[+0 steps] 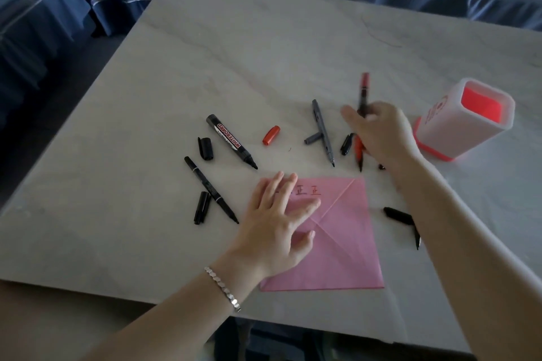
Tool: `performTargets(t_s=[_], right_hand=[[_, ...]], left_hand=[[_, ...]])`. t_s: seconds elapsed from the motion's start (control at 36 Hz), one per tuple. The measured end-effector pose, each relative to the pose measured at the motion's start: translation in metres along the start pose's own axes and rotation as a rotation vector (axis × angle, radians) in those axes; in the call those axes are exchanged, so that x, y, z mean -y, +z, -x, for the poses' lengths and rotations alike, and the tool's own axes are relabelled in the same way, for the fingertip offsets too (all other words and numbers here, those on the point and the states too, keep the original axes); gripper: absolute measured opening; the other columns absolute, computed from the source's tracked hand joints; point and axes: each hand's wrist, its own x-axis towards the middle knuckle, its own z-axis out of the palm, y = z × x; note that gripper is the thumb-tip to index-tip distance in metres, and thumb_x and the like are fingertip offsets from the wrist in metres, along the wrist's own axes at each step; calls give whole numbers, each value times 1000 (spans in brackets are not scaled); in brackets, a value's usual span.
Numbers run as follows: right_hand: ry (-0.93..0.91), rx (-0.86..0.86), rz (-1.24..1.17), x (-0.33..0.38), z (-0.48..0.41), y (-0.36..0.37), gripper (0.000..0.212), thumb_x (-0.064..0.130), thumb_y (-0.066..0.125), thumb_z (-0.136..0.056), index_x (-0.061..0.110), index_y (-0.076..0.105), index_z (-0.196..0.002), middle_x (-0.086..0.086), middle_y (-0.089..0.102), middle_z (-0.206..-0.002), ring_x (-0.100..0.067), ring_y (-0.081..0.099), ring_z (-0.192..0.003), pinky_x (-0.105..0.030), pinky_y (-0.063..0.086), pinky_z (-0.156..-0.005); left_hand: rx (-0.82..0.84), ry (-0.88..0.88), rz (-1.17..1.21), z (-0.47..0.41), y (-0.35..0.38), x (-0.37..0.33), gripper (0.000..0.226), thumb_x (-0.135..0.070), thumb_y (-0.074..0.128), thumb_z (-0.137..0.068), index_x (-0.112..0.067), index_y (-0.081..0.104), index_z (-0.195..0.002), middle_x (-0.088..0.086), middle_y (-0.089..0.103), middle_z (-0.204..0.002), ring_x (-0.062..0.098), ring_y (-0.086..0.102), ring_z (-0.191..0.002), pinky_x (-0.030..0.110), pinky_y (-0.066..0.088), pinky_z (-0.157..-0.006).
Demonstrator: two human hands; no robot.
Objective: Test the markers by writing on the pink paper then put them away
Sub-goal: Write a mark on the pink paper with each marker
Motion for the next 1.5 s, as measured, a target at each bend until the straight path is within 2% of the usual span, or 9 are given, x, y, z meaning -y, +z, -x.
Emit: performTargets(t_s=[0.08,0.19,0.39,0.56,0.89,1.08,1.28,1.42,1.5], right_hand=[[-51,128,110,15,-16,9,30,41,56,-86,12,56,-92,-4,62,-66,-13,57,-50,-17,43,-41],[-112,228,288,23,-31,36,30,35,58,-84,5,58,-91,-11,64,-81,-29,63,-72,-36,50,-59],[-126,329,493,24,-26,60,41,39,59,-84,9,42,-62,-4,45,-59,-22,48,-55,-28,36,-44],[-96,176,334,8,-19,43,39,30,59,-86,-8,63,-97,-26,67,-94,-39,63,-83,-42,52,-70],[99,214,540,-12,-21,42,18,15,57,-81,5,53,-67,-5,46,-59,-28,54,-66,-20,29,-43],[148,209,229,-4,-12,24,37,32,61,-80,9,49,-54,-1,44,-50,-14,40,-43,-20,32,-38],[150,35,-404,-21,39,-7,24,5,51,-79,14,48,-57,-1,39,-48,-10,31,-39,-18,25,-36],[119,-92,-550,-41,73,-10,21,1,52,-85,14,46,-68,-1,45,-43,-8,38,-35,-15,29,-36],[88,-74,-655,-50,82,-4,14,4,52,-90,12,53,-78,1,58,-46,-9,53,-41,-15,38,-40]], left_hand=[[3,-2,-3,0,0,0,50,-49,39,-82,-35,46,-130,17,34,-146,34,24,-138,44,8,-111],[0,-5,-4,0,1,0,50,-50,41,-81,-35,48,-129,17,38,-144,35,28,-137,45,11,-110],[3,1,-42,1,1,0,51,-51,41,-82,-36,45,-130,17,37,-145,35,28,-137,45,11,-109],[-4,7,-67,1,1,1,51,-53,40,-82,-36,47,-129,16,40,-143,34,31,-135,44,13,-108],[45,-1,-86,2,-2,0,51,-53,40,-82,-36,48,-129,16,40,-143,34,30,-136,45,14,-107],[46,12,-94,1,-1,1,51,-53,39,-82,-35,47,-129,16,40,-143,35,30,-135,45,14,-108],[64,36,-126,-2,-7,2,52,-53,37,-82,-34,49,-129,17,46,-139,36,39,-131,51,26,-107],[86,90,-112,-2,-11,8,50,-53,39,-79,-35,50,-124,14,48,-136,36,40,-130,51,24,-106],[147,69,-98,-1,-18,9,54,-57,29,-81,-41,39,-131,12,29,-149,34,19,-140,48,7,-110]])
